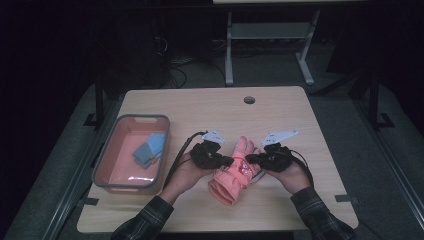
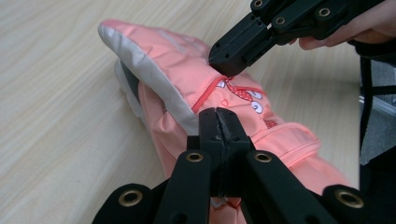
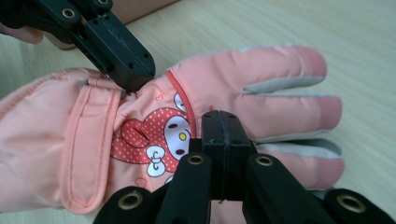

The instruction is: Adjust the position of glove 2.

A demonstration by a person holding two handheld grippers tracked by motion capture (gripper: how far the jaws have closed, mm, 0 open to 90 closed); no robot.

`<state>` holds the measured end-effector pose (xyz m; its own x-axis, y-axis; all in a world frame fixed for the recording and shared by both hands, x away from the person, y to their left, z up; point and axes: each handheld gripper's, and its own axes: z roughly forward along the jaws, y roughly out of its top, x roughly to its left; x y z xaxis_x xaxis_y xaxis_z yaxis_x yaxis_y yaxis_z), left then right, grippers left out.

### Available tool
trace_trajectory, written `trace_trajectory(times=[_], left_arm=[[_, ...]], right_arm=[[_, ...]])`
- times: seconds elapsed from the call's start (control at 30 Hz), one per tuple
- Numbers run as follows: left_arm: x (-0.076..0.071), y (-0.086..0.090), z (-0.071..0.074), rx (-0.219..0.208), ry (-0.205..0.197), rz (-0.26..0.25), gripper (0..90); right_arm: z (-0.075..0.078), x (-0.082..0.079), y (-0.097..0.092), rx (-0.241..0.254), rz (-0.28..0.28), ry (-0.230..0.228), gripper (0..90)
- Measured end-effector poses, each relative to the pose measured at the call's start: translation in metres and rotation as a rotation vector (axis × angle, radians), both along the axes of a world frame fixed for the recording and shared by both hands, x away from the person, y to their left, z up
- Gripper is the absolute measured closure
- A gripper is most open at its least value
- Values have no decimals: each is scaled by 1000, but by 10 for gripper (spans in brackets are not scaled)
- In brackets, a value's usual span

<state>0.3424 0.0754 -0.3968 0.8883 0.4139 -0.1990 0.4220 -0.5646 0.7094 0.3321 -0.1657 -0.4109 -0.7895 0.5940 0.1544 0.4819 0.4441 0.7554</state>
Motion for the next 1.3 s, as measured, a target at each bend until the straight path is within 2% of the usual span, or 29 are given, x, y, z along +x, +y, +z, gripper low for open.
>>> trace_trajectory(times=[0.13,0.33,0.47,0.53,0.57,0.6,0.63,0.67,0.7,0.77,0.8,0.9,0.93,1.03,1.1,1.17,1.3], left_arm=[[2,-4,-9,35,8,-5,897],[3,-9,-20,71,10,-17,898],[2,-9,-20,59,14,-13,893],[3,-7,-16,42,16,-5,793],[3,-5,-13,36,5,5,793],[5,-3,-10,43,-11,23,706],[6,-2,-9,26,2,28,625],[8,-1,-8,13,23,20,502],[10,-2,-9,-4,45,15,502],[13,-7,-14,24,50,21,335],[15,-8,-16,28,59,21,296],[19,-10,-20,15,77,22,256],[22,-11,-21,22,81,17,209],[28,-14,-28,20,137,17,181],[31,-16,-34,29,157,16,160],[35,-18,-40,18,197,15,147],[40,-18,-47,13,242,2,127]], right_arm=[[-10,1,5,-23,5,22,900],[-25,1,13,-95,4,33,900],[-31,0,14,-100,-2,44,900],[-34,0,14,-95,4,40,900],[-35,0,14,-92,0,41,900],[-35,0,14,-93,-1,42,900],[-35,-1,14,-96,-2,38,900],[-35,-1,15,-100,0,36,900],[-35,-1,15,-100,0,36,900],[-36,-1,15,-102,0,33,900],[-36,-1,15,-102,2,31,900],[-36,-2,16,-104,-3,30,900],[-36,-2,17,-115,-3,24,900],[-36,-2,17,-114,-4,22,900],[-36,-2,17,-113,-4,21,900],[-36,-3,17,-116,-2,21,900],[-36,-3,18,-125,-1,13,900]])
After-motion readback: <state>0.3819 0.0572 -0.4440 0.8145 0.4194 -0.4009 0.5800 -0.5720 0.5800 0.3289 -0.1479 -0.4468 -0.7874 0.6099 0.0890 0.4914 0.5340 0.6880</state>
